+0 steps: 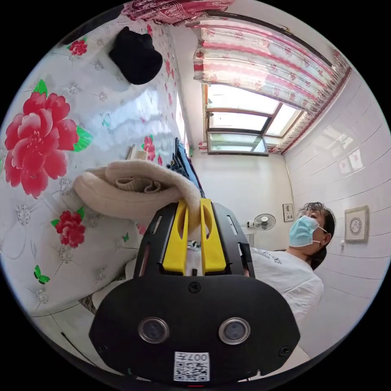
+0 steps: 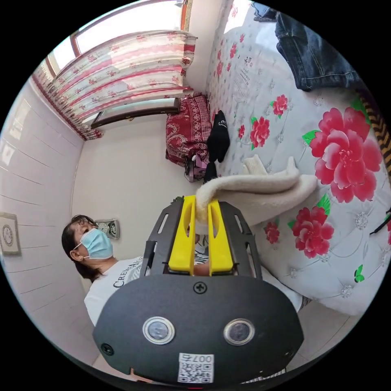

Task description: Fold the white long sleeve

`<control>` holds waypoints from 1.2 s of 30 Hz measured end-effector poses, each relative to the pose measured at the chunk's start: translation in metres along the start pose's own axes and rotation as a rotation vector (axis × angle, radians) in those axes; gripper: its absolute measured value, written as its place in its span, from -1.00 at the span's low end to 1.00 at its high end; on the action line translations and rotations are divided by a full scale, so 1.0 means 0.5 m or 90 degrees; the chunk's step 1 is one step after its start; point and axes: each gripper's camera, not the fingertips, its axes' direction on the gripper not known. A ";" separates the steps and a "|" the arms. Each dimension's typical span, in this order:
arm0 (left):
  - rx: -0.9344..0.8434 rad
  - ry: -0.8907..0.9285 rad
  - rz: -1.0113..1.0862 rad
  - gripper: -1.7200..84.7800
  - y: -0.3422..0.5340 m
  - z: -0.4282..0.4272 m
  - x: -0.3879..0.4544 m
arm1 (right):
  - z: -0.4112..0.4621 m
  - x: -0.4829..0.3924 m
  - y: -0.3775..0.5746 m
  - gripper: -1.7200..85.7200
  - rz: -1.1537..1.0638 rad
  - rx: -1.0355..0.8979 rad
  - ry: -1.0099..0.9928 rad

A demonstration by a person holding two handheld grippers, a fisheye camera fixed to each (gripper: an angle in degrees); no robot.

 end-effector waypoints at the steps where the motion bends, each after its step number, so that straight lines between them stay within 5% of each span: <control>1: 0.042 -0.031 -0.029 -0.84 -0.045 0.013 -0.018 | 0.016 -0.006 -0.044 -0.88 -0.002 0.007 0.020; 7: 0.208 -0.258 -0.066 -0.75 -0.190 0.125 -0.062 | 0.115 0.022 -0.225 -0.83 -0.021 0.128 0.229; 14: 0.113 -0.489 0.160 -0.71 -0.112 0.271 0.022 | 0.093 0.144 -0.105 -0.72 0.023 0.193 0.375; 24: -0.120 -0.470 0.316 -0.72 -0.003 0.608 0.079 | 0.067 0.304 0.011 -0.62 0.240 0.208 0.236; 27: -0.213 -0.552 0.303 -0.71 -0.003 0.708 0.014 | 0.072 0.311 0.003 -0.61 0.236 0.251 0.203; 36: -0.209 -0.615 0.424 -0.79 0.075 0.759 0.097 | 0.091 0.314 -0.016 -0.68 0.254 0.274 0.229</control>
